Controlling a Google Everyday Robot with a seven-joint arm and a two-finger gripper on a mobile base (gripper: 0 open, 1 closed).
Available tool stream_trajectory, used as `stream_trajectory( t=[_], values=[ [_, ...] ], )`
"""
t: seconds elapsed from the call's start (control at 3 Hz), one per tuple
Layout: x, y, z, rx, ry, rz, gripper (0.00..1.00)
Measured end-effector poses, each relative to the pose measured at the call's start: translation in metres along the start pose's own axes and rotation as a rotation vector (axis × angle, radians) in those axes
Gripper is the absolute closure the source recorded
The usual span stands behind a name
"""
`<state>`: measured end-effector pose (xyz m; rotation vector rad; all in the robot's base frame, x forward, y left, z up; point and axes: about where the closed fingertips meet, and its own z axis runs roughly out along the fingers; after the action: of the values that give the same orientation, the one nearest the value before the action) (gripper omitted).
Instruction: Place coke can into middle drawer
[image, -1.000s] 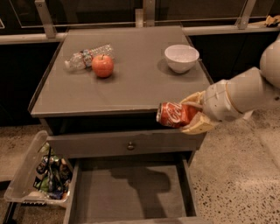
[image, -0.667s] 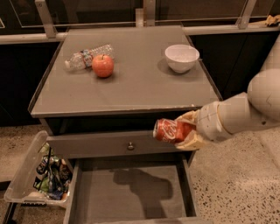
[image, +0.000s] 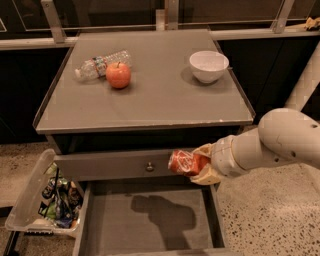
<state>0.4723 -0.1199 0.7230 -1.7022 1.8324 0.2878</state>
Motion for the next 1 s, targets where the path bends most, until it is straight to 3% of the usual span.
stream_trajectory(
  t=[0.67, 1.0],
  values=[
    [0.036, 0.045, 0.080, -0.024, 0.020, 0.112, 1.00],
    [0.066, 0.065, 0.127, 0.000, 0.050, 0.163, 1.00]
  ],
)
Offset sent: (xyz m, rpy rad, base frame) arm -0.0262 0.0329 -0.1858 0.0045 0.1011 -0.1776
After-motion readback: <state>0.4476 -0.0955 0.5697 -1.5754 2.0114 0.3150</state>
